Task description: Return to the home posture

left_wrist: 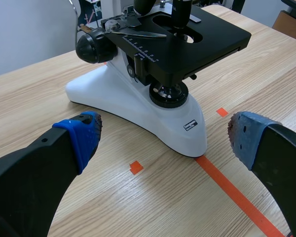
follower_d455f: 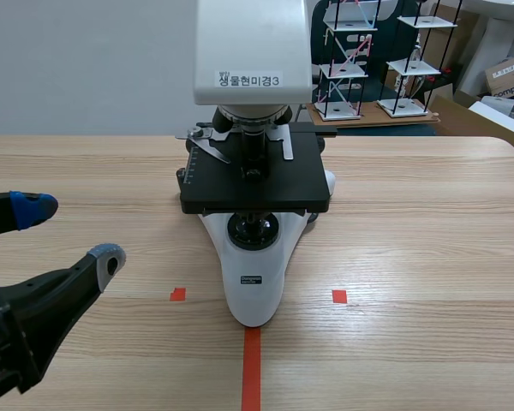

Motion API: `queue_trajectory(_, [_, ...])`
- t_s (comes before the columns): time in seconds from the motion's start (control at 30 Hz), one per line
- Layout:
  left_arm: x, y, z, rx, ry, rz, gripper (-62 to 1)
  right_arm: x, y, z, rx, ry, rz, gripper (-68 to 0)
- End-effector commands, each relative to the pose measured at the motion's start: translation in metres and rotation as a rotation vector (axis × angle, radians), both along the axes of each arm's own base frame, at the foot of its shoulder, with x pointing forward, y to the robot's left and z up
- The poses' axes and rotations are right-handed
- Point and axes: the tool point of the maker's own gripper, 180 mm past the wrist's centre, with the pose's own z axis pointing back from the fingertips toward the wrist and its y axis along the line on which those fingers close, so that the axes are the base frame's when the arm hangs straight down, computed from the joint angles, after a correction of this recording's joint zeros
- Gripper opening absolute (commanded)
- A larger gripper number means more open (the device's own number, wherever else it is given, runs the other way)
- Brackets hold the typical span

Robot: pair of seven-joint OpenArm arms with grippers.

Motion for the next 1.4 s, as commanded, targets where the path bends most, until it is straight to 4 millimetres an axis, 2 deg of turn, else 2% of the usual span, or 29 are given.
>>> queue_trajectory(0.0, [0.001,-0.002,0.009,-0.024,-0.027,-0.002,-6.9,-0.002,-0.001,0.018,0.008,-0.050,0.002,-66.9])
queue_trajectory(0.63, [0.001,-0.002,0.009,-0.024,-0.027,-0.002,-6.9,-0.003,-0.001,0.017,0.013,-0.052,0.003,-66.9])
queue_trajectory(0.8, [0.001,-0.002,0.009,-0.024,-0.027,-0.002,-6.9,-0.009,-0.001,0.010,0.003,-0.066,0.005,-66.8])
queue_trajectory(0.97, [0.001,-0.002,0.009,-0.024,-0.027,-0.002,-6.9,-0.039,-0.003,-0.001,-0.037,-0.118,0.020,-62.2])
queue_trajectory(1.27, [0.001,-0.002,0.009,-0.021,-0.027,-0.003,-6.9,-0.119,-0.016,-0.018,-0.039,-0.102,0.017,-62.1])
queue_trajectory(1.3, [0.001,-0.002,0.009,-0.021,-0.027,-0.003,-6.9,-0.127,-0.018,-0.021,-0.032,-0.093,0.011,-60.4])
queue_trajectory(1.37, [0.001,-0.002,0.009,-0.021,-0.027,-0.003,-6.9,-0.143,-0.022,-0.030,-0.030,-0.077,0.003,-52.7])
